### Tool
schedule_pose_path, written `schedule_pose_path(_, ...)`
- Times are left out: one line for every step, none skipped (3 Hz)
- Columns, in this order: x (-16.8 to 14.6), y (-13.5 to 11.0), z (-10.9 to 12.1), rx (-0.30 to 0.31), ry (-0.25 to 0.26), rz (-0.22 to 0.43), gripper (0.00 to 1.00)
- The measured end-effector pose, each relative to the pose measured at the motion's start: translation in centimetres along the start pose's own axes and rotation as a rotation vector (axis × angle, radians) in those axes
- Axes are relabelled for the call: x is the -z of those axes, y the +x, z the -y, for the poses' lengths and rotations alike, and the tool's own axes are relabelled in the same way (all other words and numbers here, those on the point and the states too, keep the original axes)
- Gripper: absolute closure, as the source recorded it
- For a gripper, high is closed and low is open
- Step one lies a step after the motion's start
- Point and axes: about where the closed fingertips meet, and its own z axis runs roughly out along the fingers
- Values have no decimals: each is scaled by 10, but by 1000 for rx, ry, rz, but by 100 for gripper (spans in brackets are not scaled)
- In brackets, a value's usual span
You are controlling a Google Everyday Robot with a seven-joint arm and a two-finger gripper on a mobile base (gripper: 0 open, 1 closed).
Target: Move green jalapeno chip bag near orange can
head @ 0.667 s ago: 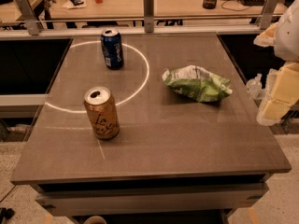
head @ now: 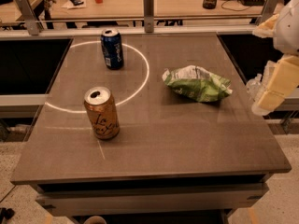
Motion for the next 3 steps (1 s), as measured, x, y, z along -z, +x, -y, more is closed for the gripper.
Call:
schedule_pose_path(-7,-3,22,-22,30,99,0)
schedule_pose_path(-30,-10,40,-106,12,206,0)
schedule_pose_path(-62,-12,51,-209,-33,289,0)
